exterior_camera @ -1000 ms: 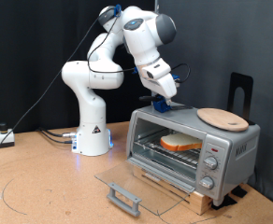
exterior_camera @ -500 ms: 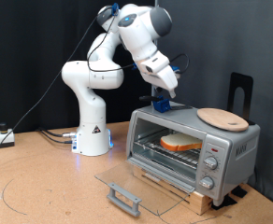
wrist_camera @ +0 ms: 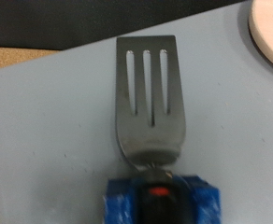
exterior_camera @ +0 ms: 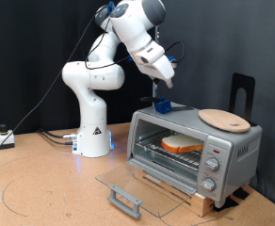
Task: Make a piece of toast with the oven
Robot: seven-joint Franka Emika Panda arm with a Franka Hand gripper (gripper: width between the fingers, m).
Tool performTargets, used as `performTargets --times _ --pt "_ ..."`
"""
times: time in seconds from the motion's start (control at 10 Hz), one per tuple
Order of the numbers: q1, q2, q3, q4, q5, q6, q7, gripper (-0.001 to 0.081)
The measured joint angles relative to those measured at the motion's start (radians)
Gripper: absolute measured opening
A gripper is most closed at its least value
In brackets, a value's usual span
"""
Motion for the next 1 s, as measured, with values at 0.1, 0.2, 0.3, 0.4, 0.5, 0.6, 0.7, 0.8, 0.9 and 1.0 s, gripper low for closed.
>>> performTargets --times 0.1,0.2,0.3,0.4,0.5,0.6,0.7,0.8,0.9,1.0 --pt "-0.027 0.032 -0.019 0.010 -0.009 -0.001 -0.011 0.0809" --pt "-0.056 0.068 -0.038 0.020 -0.021 -0.005 -0.013 0.0809" --pt "-0.085 0.103 -0.056 0.030 -0.039 -0.007 -0.013 0.0809" --pt "-0.114 0.132 -0.067 0.038 -0.059 -0.003 -0.014 0.0809" --pt "-0.145 0.153 -0.071 0.042 -0.082 0.013 -0.022 0.0809" --pt "-0.174 0.170 -0.073 0.044 -0.105 0.037 -0.041 0.0809" --pt "-0.201 0.188 -0.075 0.047 -0.123 0.061 -0.068 0.0809" --pt "-0.226 0.209 -0.077 0.051 -0.137 0.082 -0.106 0.0809" --pt "-0.247 0.231 -0.078 0.057 -0.150 0.101 -0.142 0.0809" --pt "-0.268 0.256 -0.080 0.066 -0.167 0.111 -0.168 0.0809"
